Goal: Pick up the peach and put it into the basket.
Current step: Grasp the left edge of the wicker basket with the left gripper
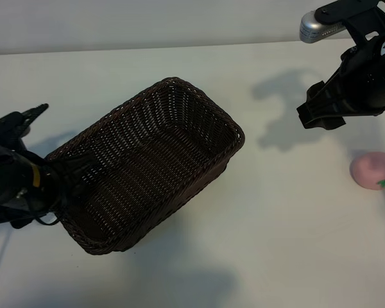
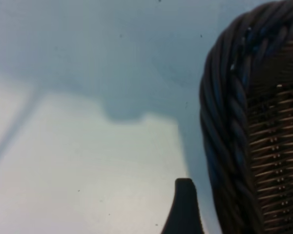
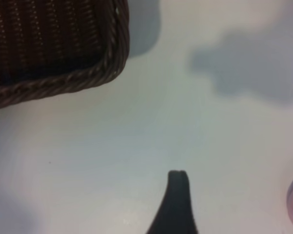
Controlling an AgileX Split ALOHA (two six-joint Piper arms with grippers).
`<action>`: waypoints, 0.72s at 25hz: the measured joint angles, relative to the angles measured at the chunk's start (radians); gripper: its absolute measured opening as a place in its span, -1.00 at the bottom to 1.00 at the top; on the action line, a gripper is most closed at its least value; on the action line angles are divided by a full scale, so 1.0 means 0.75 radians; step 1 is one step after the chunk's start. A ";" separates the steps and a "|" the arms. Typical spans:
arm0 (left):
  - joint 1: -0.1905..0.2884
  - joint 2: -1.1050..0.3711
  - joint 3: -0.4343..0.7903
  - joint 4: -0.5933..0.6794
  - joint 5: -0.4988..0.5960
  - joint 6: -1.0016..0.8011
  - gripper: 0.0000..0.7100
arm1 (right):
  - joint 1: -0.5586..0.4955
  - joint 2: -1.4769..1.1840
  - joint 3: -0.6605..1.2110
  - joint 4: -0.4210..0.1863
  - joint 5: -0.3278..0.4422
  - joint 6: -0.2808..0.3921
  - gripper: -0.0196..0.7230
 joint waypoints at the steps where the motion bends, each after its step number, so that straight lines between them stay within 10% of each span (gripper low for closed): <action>1: 0.000 0.012 0.000 -0.001 -0.011 0.002 0.66 | 0.000 0.000 0.000 0.000 0.003 0.000 0.66; 18: 0.000 0.220 0.022 -0.082 -0.177 0.007 0.66 | 0.000 0.000 0.000 0.000 0.023 0.000 0.66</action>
